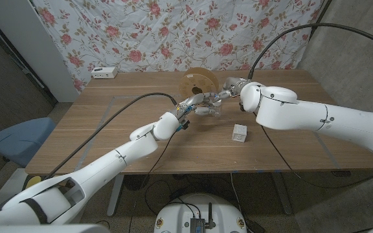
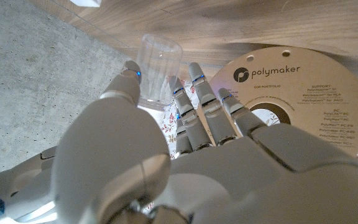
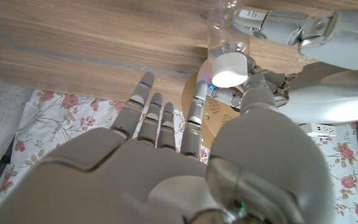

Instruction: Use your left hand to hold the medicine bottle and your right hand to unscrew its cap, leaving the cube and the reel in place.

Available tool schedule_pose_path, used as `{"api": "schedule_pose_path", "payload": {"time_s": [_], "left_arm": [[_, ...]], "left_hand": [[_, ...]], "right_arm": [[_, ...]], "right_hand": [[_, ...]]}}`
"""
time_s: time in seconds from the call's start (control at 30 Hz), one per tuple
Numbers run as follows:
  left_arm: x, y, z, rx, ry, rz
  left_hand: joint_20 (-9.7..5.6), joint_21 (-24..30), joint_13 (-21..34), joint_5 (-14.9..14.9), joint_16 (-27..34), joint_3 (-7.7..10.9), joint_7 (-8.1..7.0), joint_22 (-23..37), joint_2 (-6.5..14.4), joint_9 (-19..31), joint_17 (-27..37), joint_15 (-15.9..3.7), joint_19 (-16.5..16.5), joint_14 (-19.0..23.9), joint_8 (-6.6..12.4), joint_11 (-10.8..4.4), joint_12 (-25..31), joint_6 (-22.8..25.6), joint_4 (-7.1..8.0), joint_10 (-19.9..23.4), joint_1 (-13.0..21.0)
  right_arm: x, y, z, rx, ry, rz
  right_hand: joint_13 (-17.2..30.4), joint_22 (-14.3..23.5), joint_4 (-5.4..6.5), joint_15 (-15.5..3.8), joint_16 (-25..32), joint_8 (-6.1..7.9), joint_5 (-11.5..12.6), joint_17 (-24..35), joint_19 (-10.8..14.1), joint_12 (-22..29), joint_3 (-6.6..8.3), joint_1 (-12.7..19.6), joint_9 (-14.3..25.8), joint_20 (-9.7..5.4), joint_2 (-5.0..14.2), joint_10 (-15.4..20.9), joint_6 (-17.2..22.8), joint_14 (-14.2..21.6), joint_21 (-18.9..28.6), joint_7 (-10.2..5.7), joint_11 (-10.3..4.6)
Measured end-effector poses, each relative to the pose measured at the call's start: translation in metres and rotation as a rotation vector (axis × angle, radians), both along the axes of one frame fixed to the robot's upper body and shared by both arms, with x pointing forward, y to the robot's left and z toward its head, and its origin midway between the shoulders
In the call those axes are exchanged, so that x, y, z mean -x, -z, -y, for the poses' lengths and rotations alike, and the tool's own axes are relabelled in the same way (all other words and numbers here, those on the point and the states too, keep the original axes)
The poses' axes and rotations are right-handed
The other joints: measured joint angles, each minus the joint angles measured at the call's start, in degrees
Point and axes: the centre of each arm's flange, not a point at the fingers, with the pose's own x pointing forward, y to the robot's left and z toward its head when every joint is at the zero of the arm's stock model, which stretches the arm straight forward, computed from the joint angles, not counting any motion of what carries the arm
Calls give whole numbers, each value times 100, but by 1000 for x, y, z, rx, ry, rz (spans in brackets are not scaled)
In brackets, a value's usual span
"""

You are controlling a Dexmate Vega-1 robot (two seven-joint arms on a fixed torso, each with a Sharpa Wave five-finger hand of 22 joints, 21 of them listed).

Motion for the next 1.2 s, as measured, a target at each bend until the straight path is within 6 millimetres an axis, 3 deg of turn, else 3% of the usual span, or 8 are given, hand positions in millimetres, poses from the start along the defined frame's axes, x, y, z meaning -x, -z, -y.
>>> {"api": "schedule_pose_path", "payload": {"time_s": [0.37,0.73,1.2], "left_arm": [[-1,-1,0,1,-1,2],[-1,-2,0,2,0,4],[0,-2,0,1,1,8]], "left_hand": [[0,0,-5,0,0,0,0,0,-15,0,0,0,0,0,0,-12,-1,0,0,12,-15],[0,0,-2,0,0,0,0,0,-23,0,0,0,0,0,0,-11,-6,0,0,12,-23],[0,0,1,0,0,-1,0,0,-23,0,0,-12,0,33,0,-9,-4,0,0,10,-23]], "right_arm": [[-2,-2,4,-17,-17,-6],[-2,-3,4,-13,-21,-26],[-5,0,1,7,7,-43]], "right_hand": [[0,0,26,102,-43,-201,0,-27,-114,0,-74,-185,-75,51,-21,-132,-358,-103,0,178,70],[30,0,87,164,-42,-201,0,-27,-172,1,-134,-330,-106,109,-60,-183,-366,-164,0,185,122],[14,0,45,124,-42,-133,27,-53,-171,1,-141,-343,-106,109,-74,-191,-71,-124,0,126,130]]}}
